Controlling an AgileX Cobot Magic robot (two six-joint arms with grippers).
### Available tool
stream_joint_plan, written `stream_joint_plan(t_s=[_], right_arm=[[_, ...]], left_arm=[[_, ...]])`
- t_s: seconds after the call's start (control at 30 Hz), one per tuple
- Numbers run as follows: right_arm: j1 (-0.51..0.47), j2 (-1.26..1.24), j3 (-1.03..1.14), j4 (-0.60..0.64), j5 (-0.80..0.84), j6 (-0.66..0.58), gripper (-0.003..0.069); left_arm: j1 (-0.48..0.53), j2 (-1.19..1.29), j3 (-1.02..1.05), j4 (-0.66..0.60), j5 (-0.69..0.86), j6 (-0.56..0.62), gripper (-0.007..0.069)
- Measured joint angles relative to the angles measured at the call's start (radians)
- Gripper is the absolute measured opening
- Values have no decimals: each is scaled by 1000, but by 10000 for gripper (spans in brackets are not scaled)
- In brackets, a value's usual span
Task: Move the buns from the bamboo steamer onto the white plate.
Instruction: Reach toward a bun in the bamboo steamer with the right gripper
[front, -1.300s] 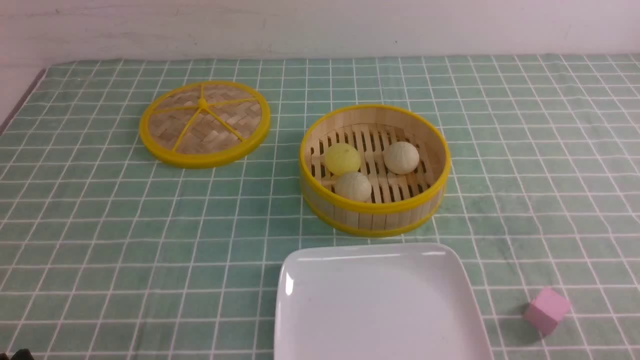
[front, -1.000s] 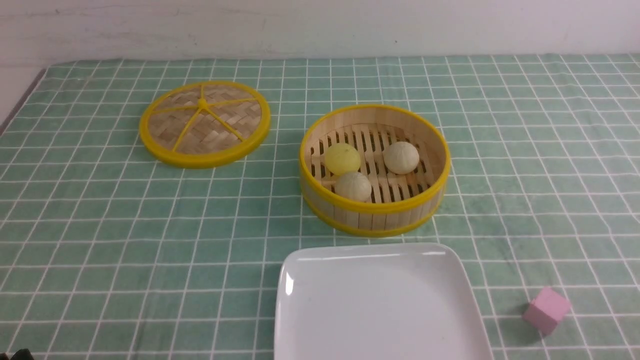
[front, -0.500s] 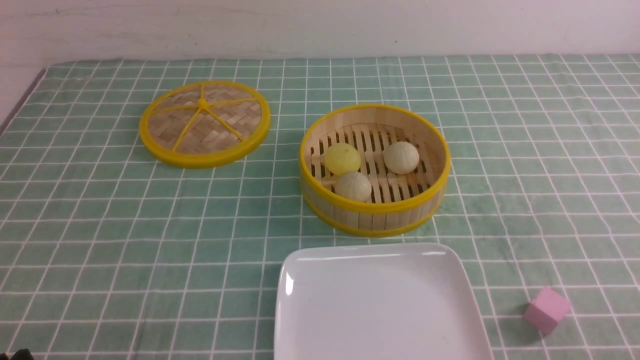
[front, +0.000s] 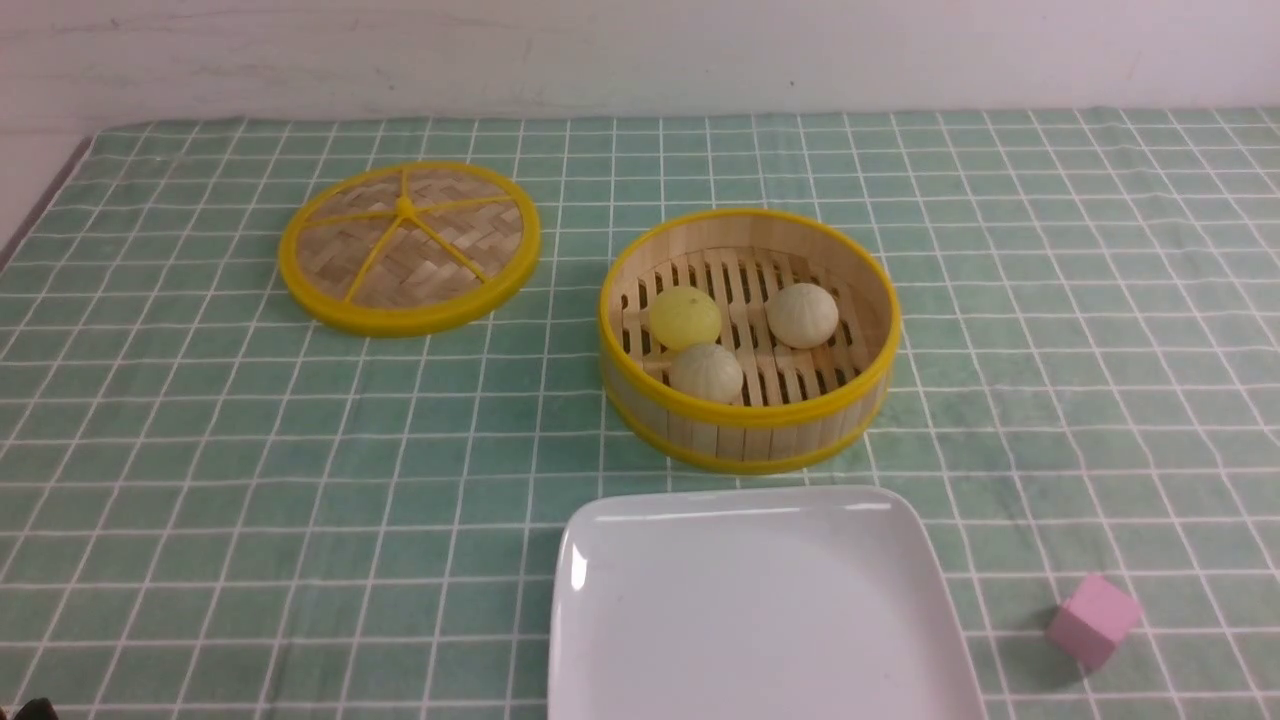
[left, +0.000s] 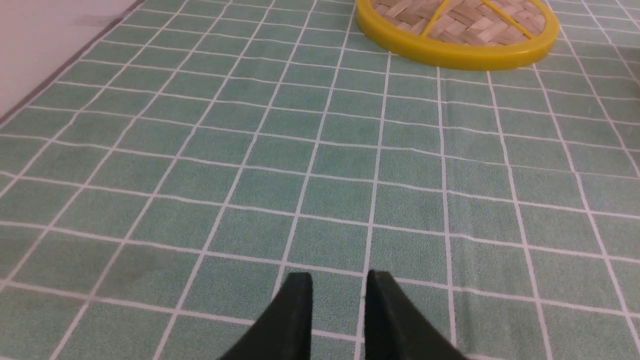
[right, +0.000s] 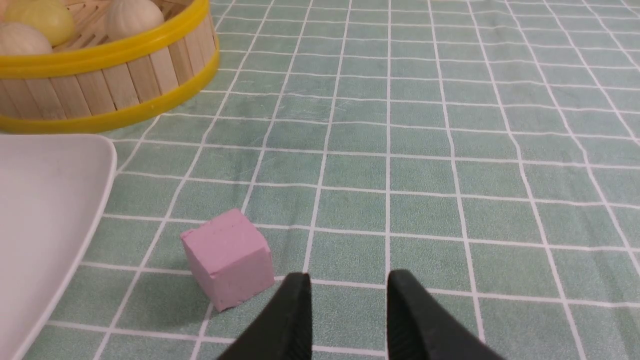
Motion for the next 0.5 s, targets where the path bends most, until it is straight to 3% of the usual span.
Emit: stream_joint_plan(t_s=[0.17, 0.3, 0.37, 0.5], right_arm=[[0, 0, 0, 0, -3, 0, 239], [0, 0, 8, 155, -42, 117, 239], [0, 0, 12, 366, -70, 266, 239], [0, 0, 12, 580, -88, 383, 239]], left_arm=[[0, 0, 0, 9, 0, 0, 192], [0, 0, 0, -74, -10, -90, 195], [0, 0, 1, -279, -30, -271, 197], [0, 0, 1, -553, -30, -503, 199]])
